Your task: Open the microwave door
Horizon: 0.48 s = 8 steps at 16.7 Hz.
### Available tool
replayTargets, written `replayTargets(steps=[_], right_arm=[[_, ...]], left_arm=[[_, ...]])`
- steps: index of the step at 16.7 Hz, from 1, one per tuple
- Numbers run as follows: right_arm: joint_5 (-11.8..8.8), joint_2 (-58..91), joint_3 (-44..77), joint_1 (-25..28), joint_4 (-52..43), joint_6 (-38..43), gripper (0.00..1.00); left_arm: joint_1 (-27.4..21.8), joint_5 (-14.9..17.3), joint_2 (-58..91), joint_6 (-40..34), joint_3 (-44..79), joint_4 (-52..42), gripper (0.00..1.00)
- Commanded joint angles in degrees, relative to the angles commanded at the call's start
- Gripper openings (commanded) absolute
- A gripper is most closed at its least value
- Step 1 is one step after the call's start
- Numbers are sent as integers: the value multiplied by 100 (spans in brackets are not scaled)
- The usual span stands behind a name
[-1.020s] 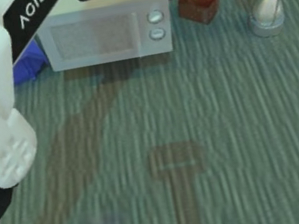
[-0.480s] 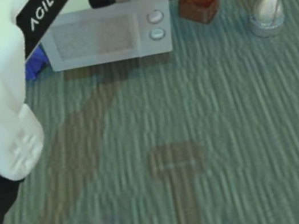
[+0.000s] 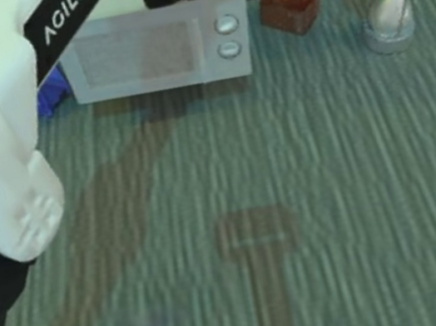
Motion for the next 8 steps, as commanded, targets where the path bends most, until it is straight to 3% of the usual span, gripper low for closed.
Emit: replayTargets(steps=[4, 8], right_arm=[[0, 0, 0, 0, 0, 0, 100], [0, 0, 0, 0, 0, 0, 100]], left_arm=[[-13, -36, -411, 31, 105, 51, 0], [-70, -69, -667, -36, -702, 347, 0]])
